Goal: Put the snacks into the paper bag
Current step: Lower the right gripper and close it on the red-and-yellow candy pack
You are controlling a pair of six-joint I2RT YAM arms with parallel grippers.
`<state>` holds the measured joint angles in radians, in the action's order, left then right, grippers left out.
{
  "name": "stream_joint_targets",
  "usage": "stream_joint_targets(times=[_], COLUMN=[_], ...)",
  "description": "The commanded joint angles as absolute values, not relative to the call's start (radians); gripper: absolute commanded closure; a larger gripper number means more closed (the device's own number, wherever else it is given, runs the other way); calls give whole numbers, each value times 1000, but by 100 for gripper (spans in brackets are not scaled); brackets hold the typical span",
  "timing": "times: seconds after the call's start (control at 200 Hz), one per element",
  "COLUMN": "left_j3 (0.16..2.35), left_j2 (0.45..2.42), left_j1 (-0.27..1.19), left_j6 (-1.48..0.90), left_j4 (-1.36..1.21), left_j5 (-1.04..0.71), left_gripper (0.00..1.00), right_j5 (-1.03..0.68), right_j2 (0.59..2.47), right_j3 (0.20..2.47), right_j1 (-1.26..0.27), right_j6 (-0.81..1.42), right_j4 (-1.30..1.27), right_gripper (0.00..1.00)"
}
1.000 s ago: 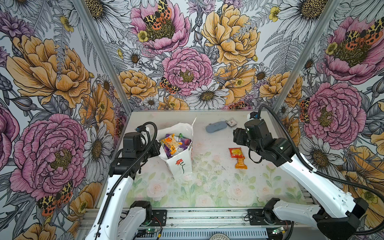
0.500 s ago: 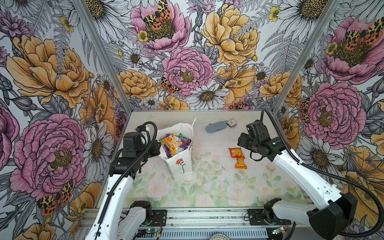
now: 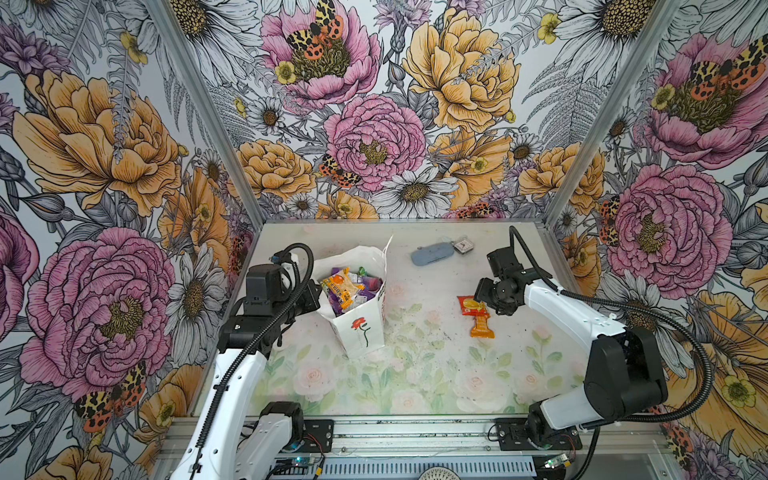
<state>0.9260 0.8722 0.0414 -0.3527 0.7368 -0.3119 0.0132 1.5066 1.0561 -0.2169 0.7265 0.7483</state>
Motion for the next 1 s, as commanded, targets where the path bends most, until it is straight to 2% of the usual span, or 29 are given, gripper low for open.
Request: stream_joint_targets(times=[0.0,0.32,0.676,0.996], left_j3=[936,937,937,937], left_j2=[838,845,844,843], left_j1=[30,33,32,32], left_j6=[-347,-348,-349,-348], left_j4=[638,637,636,636], left_j5=[-323,-326,-326,-326], left_gripper=[97,96,96,96], right_j5=[-42,-112,-124,-118], right_j2=[1541,1698,1753,1679], right_j3=[1063,1082,1098,1078], right_j1=[-187,-174,-178,-187], right_j6=[639,514,502,513], right_j4=[695,687,680,677], right_gripper=[32,37,59,75])
